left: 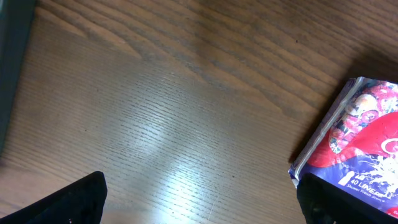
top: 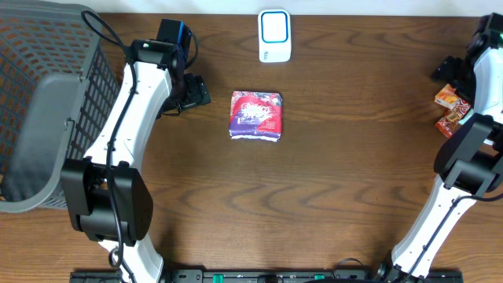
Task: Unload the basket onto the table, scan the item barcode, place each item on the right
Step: 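Carry the Kleenex pack right and drop it by the other items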
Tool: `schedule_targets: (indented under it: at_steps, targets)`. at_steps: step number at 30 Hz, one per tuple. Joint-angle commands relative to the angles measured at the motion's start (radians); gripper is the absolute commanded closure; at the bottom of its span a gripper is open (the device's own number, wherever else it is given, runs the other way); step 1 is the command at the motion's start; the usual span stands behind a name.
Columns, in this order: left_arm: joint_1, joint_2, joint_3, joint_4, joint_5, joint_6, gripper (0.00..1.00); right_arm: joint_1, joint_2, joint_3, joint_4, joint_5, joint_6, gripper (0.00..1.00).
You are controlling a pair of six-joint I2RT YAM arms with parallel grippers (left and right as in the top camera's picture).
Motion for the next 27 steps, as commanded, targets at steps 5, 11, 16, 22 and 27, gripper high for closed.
schedule_targets:
  at_steps: [5, 11, 16, 22, 27]
  targets:
    - [0.004, -0.011, -0.002, -0.003, -0.013, 0.006, 0.02, 0.046, -0.054, 0.046, -0.007, -0.21, -0.059, 0.01]
    - [0.004, -0.011, -0.002, -0.003, -0.013, 0.006, 0.02, 0.086, -0.135, 0.111, -0.041, -0.361, -0.079, 0.01]
    - [0.004, -0.011, -0.002, -0.003, -0.013, 0.006, 0.02, 0.142, -0.172, 0.111, -0.075, -0.633, -0.162, 0.01]
    - [0.004, -0.011, -0.002, -0.003, -0.013, 0.006, 0.02, 0.273, -0.153, 0.075, -0.191, -0.673, -0.206, 0.02]
    - [0.004, -0.011, -0.002, -0.003, -0.013, 0.006, 0.02, 0.411, -0.124, -0.009, -0.209, -0.678, -0.224, 0.12]
